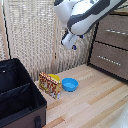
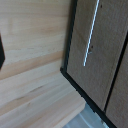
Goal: With caution, bring your gripper towards the upper drawer's hold. Grasp the drawer hold tightly with your gripper tool. Pull the drawer in your direction to reveal the contents of the top drawer.
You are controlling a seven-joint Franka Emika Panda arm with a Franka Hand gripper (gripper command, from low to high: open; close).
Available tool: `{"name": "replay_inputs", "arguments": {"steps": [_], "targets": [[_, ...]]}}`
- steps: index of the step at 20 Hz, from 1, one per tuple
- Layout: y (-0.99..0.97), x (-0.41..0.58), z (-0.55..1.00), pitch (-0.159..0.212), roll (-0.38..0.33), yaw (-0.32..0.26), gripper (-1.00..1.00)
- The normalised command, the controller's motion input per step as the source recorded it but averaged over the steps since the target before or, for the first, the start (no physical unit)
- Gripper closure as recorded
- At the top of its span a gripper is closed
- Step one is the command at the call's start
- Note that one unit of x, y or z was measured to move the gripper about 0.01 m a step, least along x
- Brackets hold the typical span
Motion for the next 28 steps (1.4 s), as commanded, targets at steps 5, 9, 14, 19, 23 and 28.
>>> {"name": "replay_inputs", "arguments": {"steps": [5,9,14,19,23,28], "targets": [[0.02,-0.042,0.42,0.065,-0.279,-0.159,-1.0],[-0.1,-0.164,0.18,0.121,-0.266,-0.181,-1.0],[-0.63,-0.009,0.07,0.034,-0.266,-0.027,-1.0],[-0.67,0.001,0.01,-0.044,-0.254,0.023,-1.0],[-0.47,0.0,0.0,-0.095,-0.202,0.13,-1.0],[-0.47,-0.027,0.0,-0.03,-0.239,0.136,-1.0]]}}
